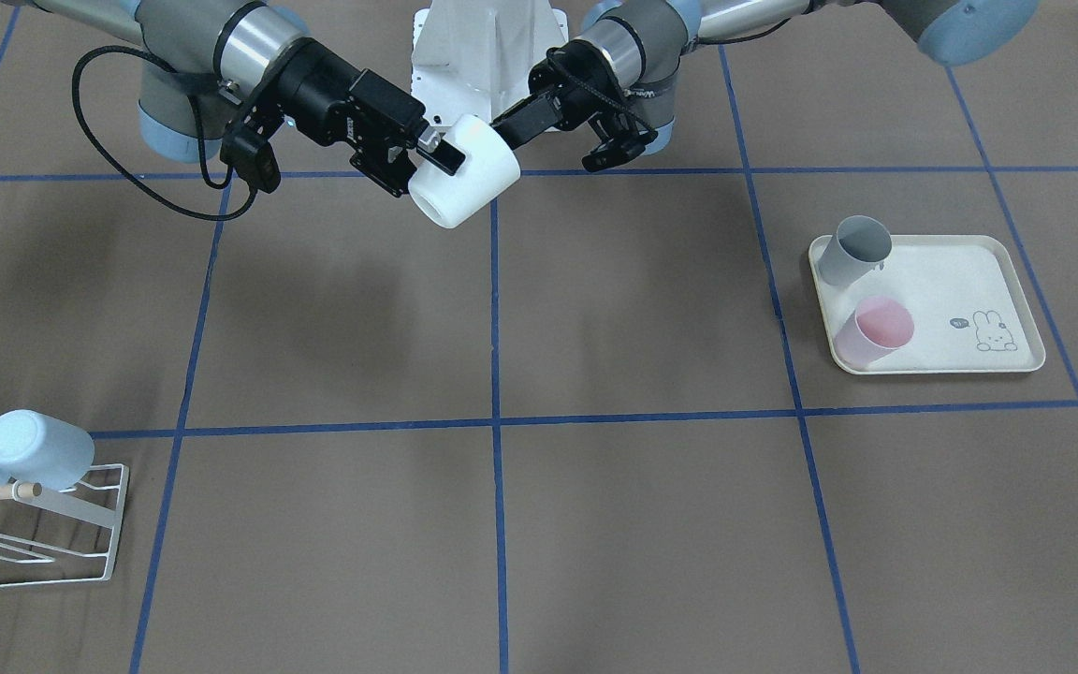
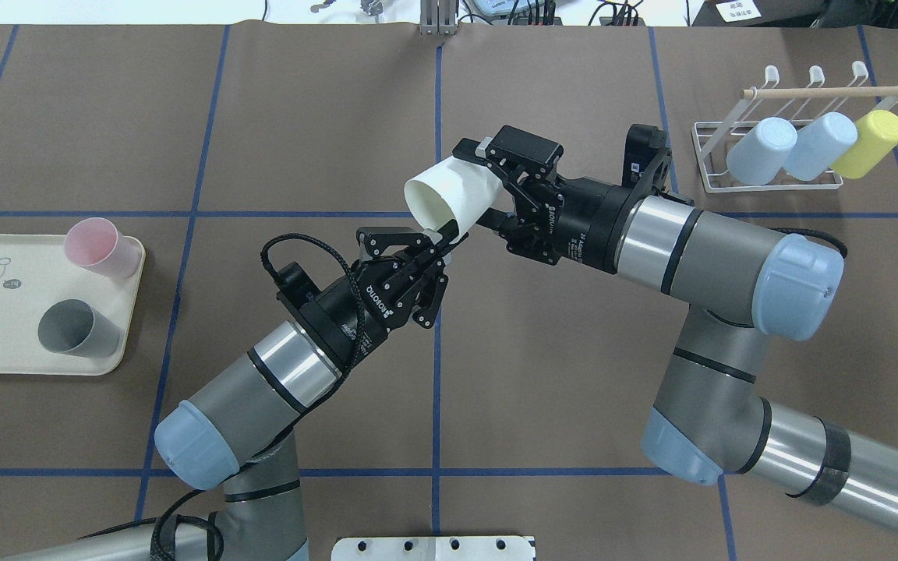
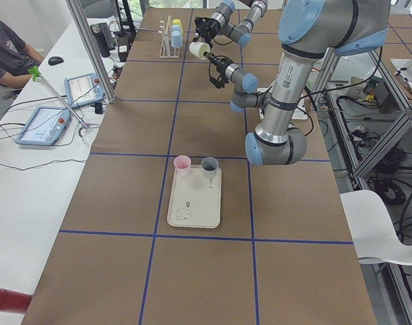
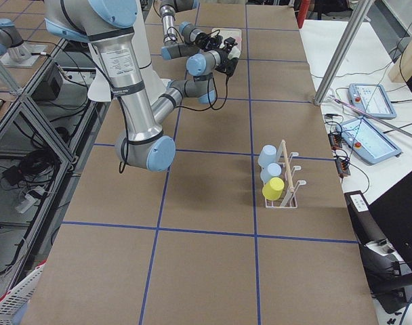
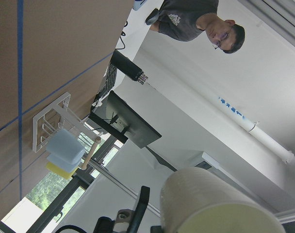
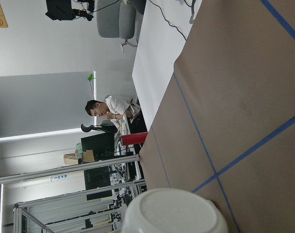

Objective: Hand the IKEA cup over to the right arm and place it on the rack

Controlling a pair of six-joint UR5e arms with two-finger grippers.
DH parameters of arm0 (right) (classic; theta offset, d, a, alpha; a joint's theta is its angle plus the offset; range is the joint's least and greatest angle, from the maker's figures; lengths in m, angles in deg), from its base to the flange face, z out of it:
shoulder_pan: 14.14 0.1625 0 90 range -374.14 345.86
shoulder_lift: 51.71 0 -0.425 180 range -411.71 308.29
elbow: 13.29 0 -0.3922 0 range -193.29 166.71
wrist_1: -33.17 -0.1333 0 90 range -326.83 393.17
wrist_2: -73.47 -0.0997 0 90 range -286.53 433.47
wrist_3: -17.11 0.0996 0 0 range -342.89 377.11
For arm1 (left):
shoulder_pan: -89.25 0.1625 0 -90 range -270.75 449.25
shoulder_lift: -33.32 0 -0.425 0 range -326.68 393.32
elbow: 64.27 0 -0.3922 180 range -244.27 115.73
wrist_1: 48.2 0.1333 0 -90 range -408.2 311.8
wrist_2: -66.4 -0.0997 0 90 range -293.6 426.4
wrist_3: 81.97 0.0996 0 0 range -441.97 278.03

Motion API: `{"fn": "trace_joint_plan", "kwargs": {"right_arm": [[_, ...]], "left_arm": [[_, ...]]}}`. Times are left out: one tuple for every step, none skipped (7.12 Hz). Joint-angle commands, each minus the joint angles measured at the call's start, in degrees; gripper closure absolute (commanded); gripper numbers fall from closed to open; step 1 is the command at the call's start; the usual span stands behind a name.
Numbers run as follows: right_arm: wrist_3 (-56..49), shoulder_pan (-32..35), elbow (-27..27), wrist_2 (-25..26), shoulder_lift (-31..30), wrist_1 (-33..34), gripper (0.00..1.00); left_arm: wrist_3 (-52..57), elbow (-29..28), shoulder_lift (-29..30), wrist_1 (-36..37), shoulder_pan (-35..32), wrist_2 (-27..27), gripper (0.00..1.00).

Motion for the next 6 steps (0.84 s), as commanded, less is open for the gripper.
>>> {"fn": "trace_joint_plan", "kwargs": {"right_arm": [[-0.01, -0.09, 0.03, 0.00, -0.06, 0.00, 0.00], [-0.01, -0.09, 0.12, 0.00, -0.06, 0.00, 0.00], [-0.01, -0.09, 0.21, 0.00, -0.06, 0.00, 0.00], [-0.01, -0.09, 0.21, 0.00, -0.06, 0.00, 0.00], [-0.01, -0.09, 0.21, 0.00, -0.06, 0.00, 0.00], [-0.01, -0.18, 0.21, 0.00, -0.06, 0.00, 0.00]], "left_arm": [[0.01, 0.08, 0.01, 0.00, 0.12, 0.00, 1.00], [0.01, 0.08, 0.01, 0.00, 0.12, -0.09, 1.00], [0.01, 0.17, 0.01, 0.00, 0.20, -0.17, 1.00], [0.27, 0.09, 0.01, 0.00, 0.64, -0.35, 1.00], [1.14, 0.08, 0.09, -0.09, 0.99, -0.35, 1.00], [1.33, 0.00, 0.09, -0.09, 1.26, -0.35, 1.00]]}}
